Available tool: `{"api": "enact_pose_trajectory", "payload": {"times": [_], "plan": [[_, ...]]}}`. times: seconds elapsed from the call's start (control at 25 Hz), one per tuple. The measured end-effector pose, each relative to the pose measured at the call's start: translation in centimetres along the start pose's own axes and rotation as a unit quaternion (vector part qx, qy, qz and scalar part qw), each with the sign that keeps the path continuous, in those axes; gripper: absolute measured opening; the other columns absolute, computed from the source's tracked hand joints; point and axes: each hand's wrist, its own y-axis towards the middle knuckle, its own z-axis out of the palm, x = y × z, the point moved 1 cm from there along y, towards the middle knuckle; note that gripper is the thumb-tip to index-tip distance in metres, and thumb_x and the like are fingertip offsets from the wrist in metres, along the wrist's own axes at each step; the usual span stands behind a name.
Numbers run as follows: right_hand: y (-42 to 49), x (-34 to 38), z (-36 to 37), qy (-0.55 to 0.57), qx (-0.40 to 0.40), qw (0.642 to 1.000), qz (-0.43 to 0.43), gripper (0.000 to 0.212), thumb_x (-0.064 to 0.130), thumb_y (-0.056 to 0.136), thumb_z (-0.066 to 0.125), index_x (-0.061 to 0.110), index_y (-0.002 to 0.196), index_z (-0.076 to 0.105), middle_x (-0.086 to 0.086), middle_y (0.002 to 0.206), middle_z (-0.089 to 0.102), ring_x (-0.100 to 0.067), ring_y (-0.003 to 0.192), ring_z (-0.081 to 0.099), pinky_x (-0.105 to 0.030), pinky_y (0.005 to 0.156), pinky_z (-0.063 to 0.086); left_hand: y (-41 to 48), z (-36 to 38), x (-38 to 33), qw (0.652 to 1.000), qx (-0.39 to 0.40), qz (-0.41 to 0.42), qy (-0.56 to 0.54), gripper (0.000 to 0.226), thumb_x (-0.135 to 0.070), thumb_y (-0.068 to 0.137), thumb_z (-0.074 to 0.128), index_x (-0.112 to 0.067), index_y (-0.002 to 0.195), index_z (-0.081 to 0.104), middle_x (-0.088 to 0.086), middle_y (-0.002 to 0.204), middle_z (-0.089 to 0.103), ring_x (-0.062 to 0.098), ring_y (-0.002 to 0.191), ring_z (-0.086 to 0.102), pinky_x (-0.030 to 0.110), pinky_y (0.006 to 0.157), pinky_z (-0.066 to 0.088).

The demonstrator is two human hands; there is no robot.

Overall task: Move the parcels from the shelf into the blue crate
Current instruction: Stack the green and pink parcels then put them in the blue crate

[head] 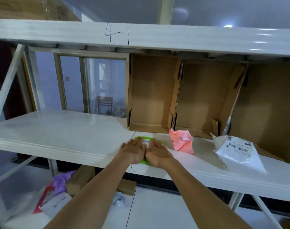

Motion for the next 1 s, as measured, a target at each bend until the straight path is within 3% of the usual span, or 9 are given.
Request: {"api": "enact_pose_trajectory", "payload": {"times": [0.16, 0.28, 0.36, 0.48, 0.6, 0.68, 0.84, 0.92, 1.0], "plan": [[-1.7, -0.1, -0.3, -0.025, -0.035, 0.999, -0.014, 0.069, 0.04, 0.102, 0.018, 0.005, 0.16, 0.012, -0.013, 0.169, 0.006, -0.024, 0.156, 0.002, -0.036, 0.126, 0.006, -0.4, -1.9, -0.3, 1.0, -0.006, -0.013, 0.023, 0.07, -0.053, 0.105, 0.018, -0.022, 0.167, 0.01, -0.003, 0.174, 0.008, 0.019, 0.16, 0.009, 0.05, 0.128, 0.007], [-3.7, 0.6, -2.5, -0.113, -0.194, 0.969, -0.103, 0.061, 0.031, 0.089, 0.043, 0.004, 0.144, 0.045, -0.013, 0.154, 0.04, -0.029, 0.15, 0.025, -0.04, 0.12, 0.022, -1.2, -3.6, -2.1, 0.996, -0.086, 0.008, 0.036, 0.063, -0.048, 0.104, 0.028, -0.019, 0.16, 0.033, 0.004, 0.167, 0.033, 0.025, 0.154, 0.028, 0.049, 0.124, 0.021], [-5.1, 0.8, -4.8, -0.153, -0.268, 0.942, -0.134, 0.059, 0.024, 0.08, 0.057, 0.007, 0.137, 0.054, -0.01, 0.15, 0.045, -0.03, 0.15, 0.027, -0.043, 0.123, 0.019, -1.8, -4.4, -3.9, 0.991, -0.127, 0.032, 0.016, 0.056, -0.043, 0.103, 0.036, -0.02, 0.154, 0.042, 0.005, 0.16, 0.044, 0.027, 0.148, 0.037, 0.046, 0.119, 0.031], [-6.0, -1.6, -7.6, -0.188, -0.3, 0.934, -0.052, 0.054, 0.036, 0.083, 0.061, 0.016, 0.133, 0.058, -0.01, 0.141, 0.051, -0.034, 0.142, 0.036, -0.052, 0.121, 0.021, -2.8, -4.8, -6.3, 0.989, -0.139, 0.052, -0.02, 0.055, -0.043, 0.103, 0.039, -0.02, 0.153, 0.043, 0.006, 0.156, 0.046, 0.029, 0.143, 0.043, 0.044, 0.113, 0.039], [-6.5, -5.6, -8.5, -0.131, -0.233, 0.961, 0.069, 0.042, 0.043, 0.083, 0.061, 0.03, 0.123, 0.063, -0.003, 0.101, 0.064, -0.028, 0.1, 0.063, -0.04, 0.086, 0.052, -3.4, -4.4, -7.6, 0.988, -0.134, 0.072, -0.013, 0.053, -0.041, 0.104, 0.041, -0.015, 0.151, 0.044, 0.007, 0.153, 0.047, 0.03, 0.142, 0.043, 0.045, 0.112, 0.04], [-6.9, -7.0, -8.4, -0.105, -0.217, 0.968, 0.064, 0.03, 0.035, 0.08, 0.065, 0.03, 0.11, 0.066, 0.0, 0.083, 0.059, -0.026, 0.078, 0.064, -0.033, 0.067, 0.053, -3.5, -4.2, -7.8, 0.989, -0.124, 0.078, -0.012, 0.053, -0.042, 0.104, 0.04, -0.015, 0.15, 0.045, 0.007, 0.152, 0.048, 0.03, 0.141, 0.043, 0.046, 0.111, 0.041], [-7.8, -7.3, -9.8, -0.067, -0.267, 0.961, 0.033, 0.014, 0.022, 0.082, 0.066, 0.021, 0.096, 0.063, -0.004, 0.089, 0.069, -0.03, 0.08, 0.07, -0.038, 0.07, 0.058, -3.3, -4.7, -8.3, 0.989, -0.125, 0.077, -0.023, 0.052, -0.036, 0.104, 0.042, -0.016, 0.151, 0.044, 0.008, 0.153, 0.047, 0.03, 0.142, 0.042, 0.044, 0.11, 0.042], [-8.2, -7.5, -10.3, -0.061, -0.296, 0.953, -0.01, 0.032, 0.008, 0.084, 0.064, 0.022, 0.113, 0.066, -0.004, 0.108, 0.066, -0.029, 0.087, 0.07, -0.039, 0.074, 0.058, -3.4, -4.9, -8.7, 0.985, -0.142, 0.09, -0.037, 0.053, -0.03, 0.102, 0.044, -0.019, 0.154, 0.039, 0.007, 0.153, 0.047, 0.031, 0.142, 0.043, 0.044, 0.11, 0.043], [-8.6, -7.4, -9.9, -0.073, -0.246, 0.964, -0.076, 0.049, 0.001, 0.088, 0.06, 0.024, 0.13, 0.061, -0.003, 0.129, 0.057, -0.027, 0.102, 0.067, -0.036, 0.083, 0.057, -3.7, -4.8, -8.9, 0.982, -0.15, 0.1, -0.06, 0.057, -0.025, 0.1, 0.046, -0.024, 0.156, 0.035, 0.006, 0.153, 0.048, 0.031, 0.14, 0.045, 0.045, 0.11, 0.044]]}}
